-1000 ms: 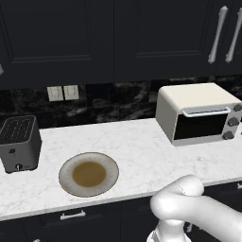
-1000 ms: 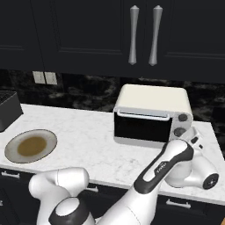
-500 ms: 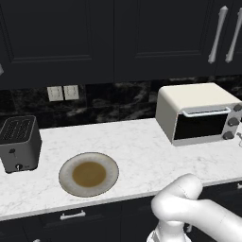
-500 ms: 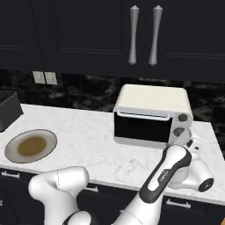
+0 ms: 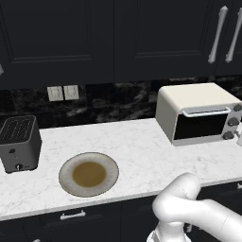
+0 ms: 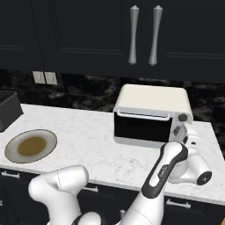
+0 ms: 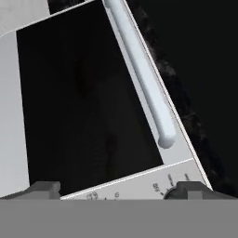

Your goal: Pick up the kebab skewer and baguette bread, and place them inside the toaster oven. Close the toaster oven door and start by setting the timer.

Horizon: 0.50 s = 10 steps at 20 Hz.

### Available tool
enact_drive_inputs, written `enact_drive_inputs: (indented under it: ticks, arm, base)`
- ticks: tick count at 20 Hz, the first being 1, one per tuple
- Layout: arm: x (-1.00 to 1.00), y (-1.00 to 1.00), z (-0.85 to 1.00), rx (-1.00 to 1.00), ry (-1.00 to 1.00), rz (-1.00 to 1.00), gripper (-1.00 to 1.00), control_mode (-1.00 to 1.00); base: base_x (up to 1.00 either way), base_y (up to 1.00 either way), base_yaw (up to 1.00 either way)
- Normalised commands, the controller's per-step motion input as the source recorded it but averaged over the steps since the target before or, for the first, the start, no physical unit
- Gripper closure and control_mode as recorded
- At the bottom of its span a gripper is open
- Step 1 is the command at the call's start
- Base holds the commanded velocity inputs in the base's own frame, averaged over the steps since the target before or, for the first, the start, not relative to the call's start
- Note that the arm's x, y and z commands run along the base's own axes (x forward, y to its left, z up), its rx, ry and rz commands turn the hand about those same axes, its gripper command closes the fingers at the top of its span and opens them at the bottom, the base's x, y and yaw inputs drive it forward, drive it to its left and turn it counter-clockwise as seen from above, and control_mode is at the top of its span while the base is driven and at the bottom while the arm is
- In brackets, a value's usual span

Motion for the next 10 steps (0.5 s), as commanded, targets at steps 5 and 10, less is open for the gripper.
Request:
enact_drive_inputs:
  ticks: [5,10]
  arm:
    - [0.15,-0.03,-0.13,-0.15,-0.09,0.00,-1.00,-1.00]
    - [0.02,0.00,-0.12,-0.10,-0.10,-0.05,-1.00,-1.00]
  base:
    - [0.00,0.00,0.00]
    - [0.00,0.00,0.00]
